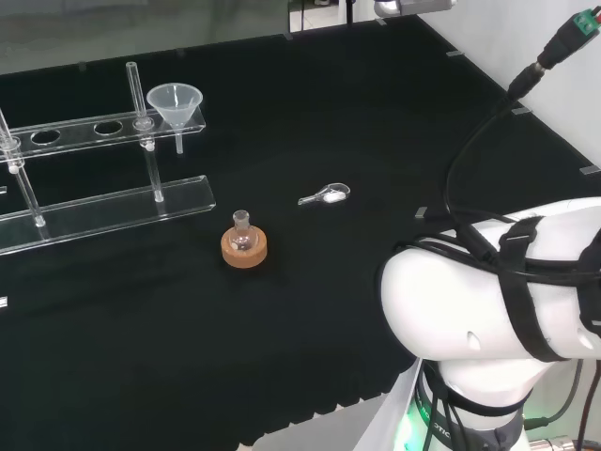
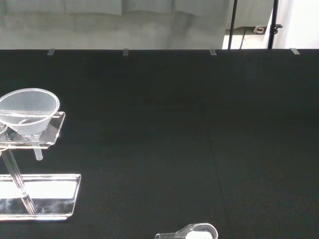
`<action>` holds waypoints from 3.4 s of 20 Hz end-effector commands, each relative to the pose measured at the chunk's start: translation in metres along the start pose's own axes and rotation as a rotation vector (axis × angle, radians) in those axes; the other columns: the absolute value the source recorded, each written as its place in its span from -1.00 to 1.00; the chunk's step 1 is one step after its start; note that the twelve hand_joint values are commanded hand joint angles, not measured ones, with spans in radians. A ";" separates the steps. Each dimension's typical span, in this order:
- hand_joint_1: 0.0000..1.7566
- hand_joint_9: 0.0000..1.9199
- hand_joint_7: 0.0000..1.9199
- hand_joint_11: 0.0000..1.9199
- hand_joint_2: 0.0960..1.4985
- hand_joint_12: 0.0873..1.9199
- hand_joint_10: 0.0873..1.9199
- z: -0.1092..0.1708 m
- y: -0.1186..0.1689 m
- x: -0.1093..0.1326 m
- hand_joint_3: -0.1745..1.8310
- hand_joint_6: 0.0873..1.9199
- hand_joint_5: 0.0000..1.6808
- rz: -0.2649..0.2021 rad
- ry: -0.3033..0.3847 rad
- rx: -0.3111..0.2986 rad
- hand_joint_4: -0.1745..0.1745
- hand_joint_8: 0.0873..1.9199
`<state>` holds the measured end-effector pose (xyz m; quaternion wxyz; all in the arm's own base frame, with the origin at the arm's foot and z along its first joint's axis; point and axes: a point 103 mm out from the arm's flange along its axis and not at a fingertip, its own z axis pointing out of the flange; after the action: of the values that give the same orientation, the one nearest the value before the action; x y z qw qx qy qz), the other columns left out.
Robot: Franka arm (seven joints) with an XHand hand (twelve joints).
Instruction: Pick up the funnel from the transparent funnel stand.
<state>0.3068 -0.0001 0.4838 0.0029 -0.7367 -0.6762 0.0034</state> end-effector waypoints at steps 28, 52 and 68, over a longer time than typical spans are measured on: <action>-0.51 -1.00 -1.00 -1.00 -0.22 -0.62 -1.00 0.047 0.053 0.080 -0.77 -1.00 -1.00 -0.324 -0.144 0.206 0.17 -1.00; -0.42 -0.90 -0.86 -1.00 -0.14 -0.02 -1.00 0.086 0.117 0.130 -0.81 -1.00 -1.00 -0.275 -0.269 0.297 -0.02 -1.00; -0.43 -1.00 -0.87 -1.00 -0.13 0.08 -0.48 0.108 0.146 0.140 -0.82 -1.00 -0.90 -0.261 -0.322 0.367 -0.02 -0.72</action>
<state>0.4515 0.1256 0.3916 0.0295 -0.6193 -0.7549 0.2138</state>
